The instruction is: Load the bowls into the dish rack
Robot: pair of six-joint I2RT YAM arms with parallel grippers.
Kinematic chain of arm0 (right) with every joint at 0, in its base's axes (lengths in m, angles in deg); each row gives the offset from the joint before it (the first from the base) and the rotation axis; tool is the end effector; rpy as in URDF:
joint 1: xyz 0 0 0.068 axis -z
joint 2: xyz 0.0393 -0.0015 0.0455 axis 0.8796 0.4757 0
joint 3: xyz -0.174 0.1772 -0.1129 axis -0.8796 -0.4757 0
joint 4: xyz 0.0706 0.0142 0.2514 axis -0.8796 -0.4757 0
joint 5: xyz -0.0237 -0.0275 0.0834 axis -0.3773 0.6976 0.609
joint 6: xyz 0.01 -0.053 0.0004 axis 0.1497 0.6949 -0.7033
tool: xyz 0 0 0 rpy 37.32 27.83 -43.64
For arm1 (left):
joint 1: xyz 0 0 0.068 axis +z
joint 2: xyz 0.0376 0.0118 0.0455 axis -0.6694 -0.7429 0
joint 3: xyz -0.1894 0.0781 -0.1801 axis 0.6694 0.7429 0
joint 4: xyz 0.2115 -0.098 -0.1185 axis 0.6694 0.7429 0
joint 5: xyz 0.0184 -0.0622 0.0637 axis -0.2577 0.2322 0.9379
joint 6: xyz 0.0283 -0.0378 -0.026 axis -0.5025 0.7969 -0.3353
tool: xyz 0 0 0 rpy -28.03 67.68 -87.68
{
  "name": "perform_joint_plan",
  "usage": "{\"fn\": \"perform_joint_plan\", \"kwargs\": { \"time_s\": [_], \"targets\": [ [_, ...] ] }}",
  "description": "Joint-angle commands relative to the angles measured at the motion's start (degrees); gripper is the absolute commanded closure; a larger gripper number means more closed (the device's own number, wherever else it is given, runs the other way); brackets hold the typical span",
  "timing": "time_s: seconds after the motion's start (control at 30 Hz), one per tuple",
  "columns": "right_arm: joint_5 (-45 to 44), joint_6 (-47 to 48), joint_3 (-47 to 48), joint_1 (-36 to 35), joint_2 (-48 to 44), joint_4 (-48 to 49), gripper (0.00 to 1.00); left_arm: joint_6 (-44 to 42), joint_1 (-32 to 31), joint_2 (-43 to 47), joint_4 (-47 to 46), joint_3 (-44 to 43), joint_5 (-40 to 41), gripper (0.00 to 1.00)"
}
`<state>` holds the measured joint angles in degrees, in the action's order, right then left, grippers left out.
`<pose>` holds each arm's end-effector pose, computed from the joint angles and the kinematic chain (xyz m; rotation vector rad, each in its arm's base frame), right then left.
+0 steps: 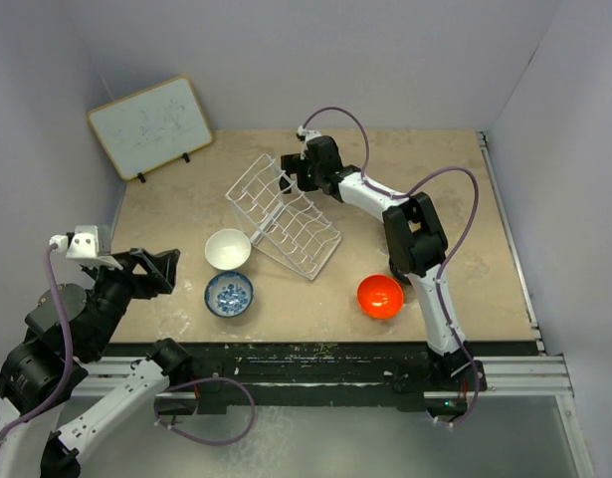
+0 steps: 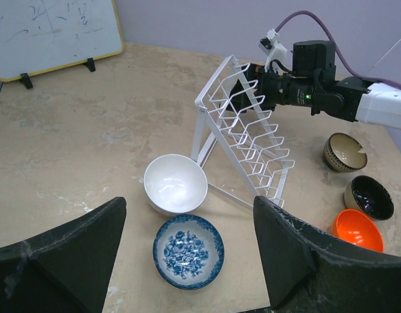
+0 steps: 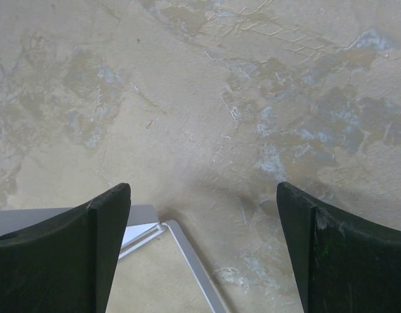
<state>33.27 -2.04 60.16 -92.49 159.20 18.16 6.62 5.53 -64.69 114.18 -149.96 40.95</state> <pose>0.4652 0.2826 0.1914 -0.2662 2.1117 0.6406 0.0222 0.0031 0.4074 -0.1354 1.7150 -0.3789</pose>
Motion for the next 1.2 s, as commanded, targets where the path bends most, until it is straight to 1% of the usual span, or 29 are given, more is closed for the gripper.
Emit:
{"fn": "perform_joint_plan", "kwargs": {
  "time_s": [0.0, 0.17, 0.3, 0.43, 0.57, 0.73, 0.77, 0.83, 0.87, 0.97, 1.07, 1.17],
  "targets": [
    [0.7, -1.9, 1.1, -0.5, -2.5, 2.6, 0.05, -0.5, 0.2, 0.4, -0.1, -2.3, 0.7, 0.18],
    [-6.4, -4.0, -0.1, 0.4, -4.6, 2.1, 0.02, -0.4, 0.3, 0.6, 0.9, -2.9, 1.3, 0.18],
    [-15.5, -7.9, -2.2, 2.0, -8.0, 1.1, 0.00, -0.4, 0.2, 0.6, 1.4, -3.2, 1.8, 0.18],
    [-20.0, -11.7, -7.6, 5.0, -14.1, 2.1, 0.00, -0.4, 0.3, 0.4, 1.3, -3.2, 1.8, 0.17],
    [-23.6, -11.9, -13.6, 6.3, -21.8, 0.3, 0.00, -0.8, 0.2, -0.3, 0.5, -3.4, 1.5, 0.17],
    [-24.4, -9.6, -23.4, 6.0, -33.9, -9.5, 0.00, -1.5, 0.2, -2.2, -0.5, -3.6, -0.1, 0.16],
    [-24.4, -9.4, -25.7, 5.9, -36.9, -12.5, 0.00, -1.4, 0.3, -2.5, -0.7, -3.5, -0.7, 0.16],
    [-23.8, -9.3, -31.5, 5.4, -43.8, -15.6, 0.00, -1.2, 0.3, -2.6, -1.5, -2.5, -2.0, 0.16],
    [-23.4, -9.6, -34.5, 5.0, -48.8, -16.9, 0.01, -1.1, 0.2, -2.7, -2.0, -1.9, -2.7, 0.16],
    [-22.4, -11.1, -42.7, 3.6, -58.3, -21.7, 0.05, -0.6, 0.3, -2.4, -4.2, 0.3, -4.5, 0.16],
    [-21.9, -14.0, -47.1, 1.9, -64.6, -28.1, 0.09, -0.4, 0.2, -2.7, -5.9, 2.0, -5.9, 0.16],
    [-20.0, -18.3, -52.3, -1.3, -69.2, -30.2, 0.15, -0.2, 0.3, -3.2, -6.8, 2.9, -6.6, 0.16]
  ]
}}
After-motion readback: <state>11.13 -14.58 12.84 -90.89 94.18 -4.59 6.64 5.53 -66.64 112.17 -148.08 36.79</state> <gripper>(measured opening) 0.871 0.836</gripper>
